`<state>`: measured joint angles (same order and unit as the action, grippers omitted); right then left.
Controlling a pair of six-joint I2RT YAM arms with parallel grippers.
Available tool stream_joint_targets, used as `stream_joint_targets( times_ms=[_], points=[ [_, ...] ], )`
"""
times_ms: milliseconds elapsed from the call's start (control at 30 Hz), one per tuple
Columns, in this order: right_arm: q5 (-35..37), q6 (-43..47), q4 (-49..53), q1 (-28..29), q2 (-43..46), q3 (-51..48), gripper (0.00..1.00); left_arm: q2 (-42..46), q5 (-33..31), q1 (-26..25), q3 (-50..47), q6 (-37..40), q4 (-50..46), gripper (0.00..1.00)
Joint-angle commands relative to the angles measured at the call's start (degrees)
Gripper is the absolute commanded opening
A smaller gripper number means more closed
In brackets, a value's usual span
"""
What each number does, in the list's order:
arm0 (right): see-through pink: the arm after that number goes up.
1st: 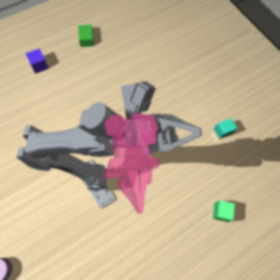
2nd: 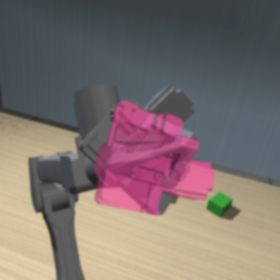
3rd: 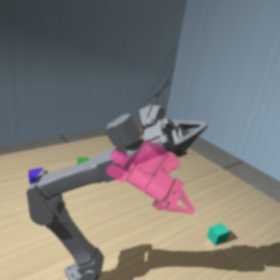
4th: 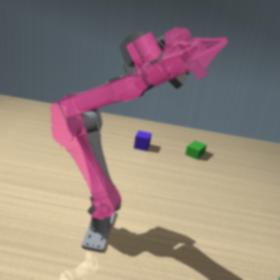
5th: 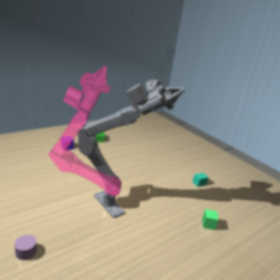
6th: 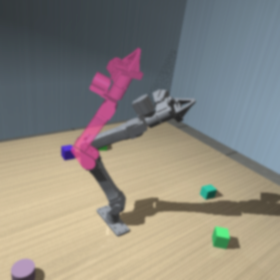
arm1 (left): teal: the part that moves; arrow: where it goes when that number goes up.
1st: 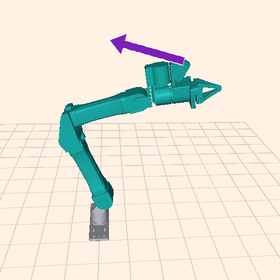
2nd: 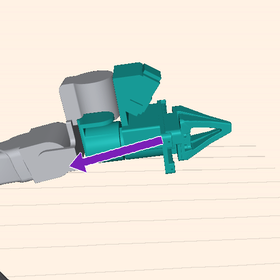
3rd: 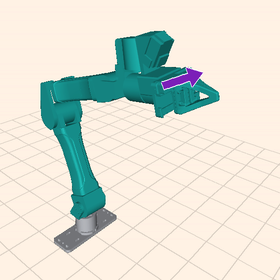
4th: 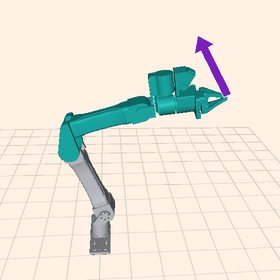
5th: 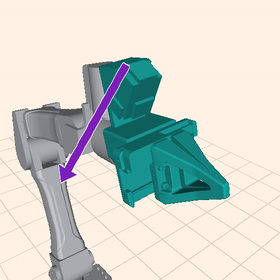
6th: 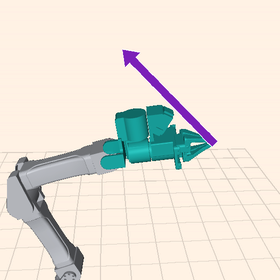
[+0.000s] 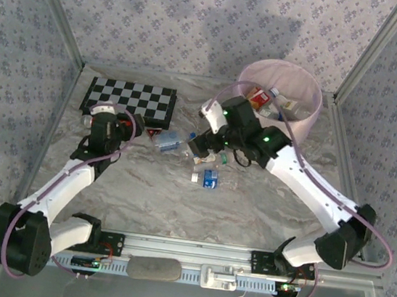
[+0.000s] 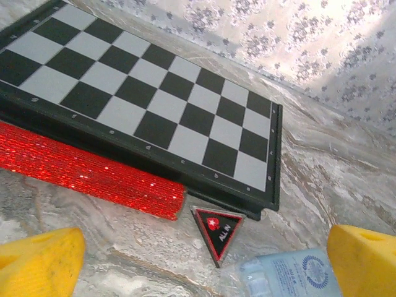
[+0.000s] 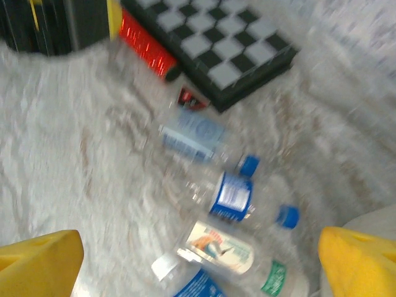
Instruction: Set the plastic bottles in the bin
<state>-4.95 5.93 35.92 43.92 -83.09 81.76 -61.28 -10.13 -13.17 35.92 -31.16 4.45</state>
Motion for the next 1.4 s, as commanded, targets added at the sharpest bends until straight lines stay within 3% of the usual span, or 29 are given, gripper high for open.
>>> stream_joint_targets(
  times_ms=[0, 367, 833, 1367],
  points=[
    [-0.9, -0.7, 6.5, 1.3, -2.9, -1.8, 0.99, 1.2, -0.6, 0.8, -0.7, -1.3, -0.3, 1.00],
    [4.4, -0.6, 12.9, 2.1, -12.4, -4.0, 0.99, -1.9, 2.7, 1.0, -0.1, -2.8, 1.6, 1.00],
    [9.2, -0.4, 14.9, 4.9, -19.2, -7.0, 0.99, -1.0, 2.4, 1.0, -1.0, -3.3, 1.4, 1.00],
    [8.3, -2.6, 12.4, 6.1, -22.5, -10.9, 0.82, -1.0, 2.9, 1.0, -1.2, -4.5, 1.8, 1.00]
  ],
)
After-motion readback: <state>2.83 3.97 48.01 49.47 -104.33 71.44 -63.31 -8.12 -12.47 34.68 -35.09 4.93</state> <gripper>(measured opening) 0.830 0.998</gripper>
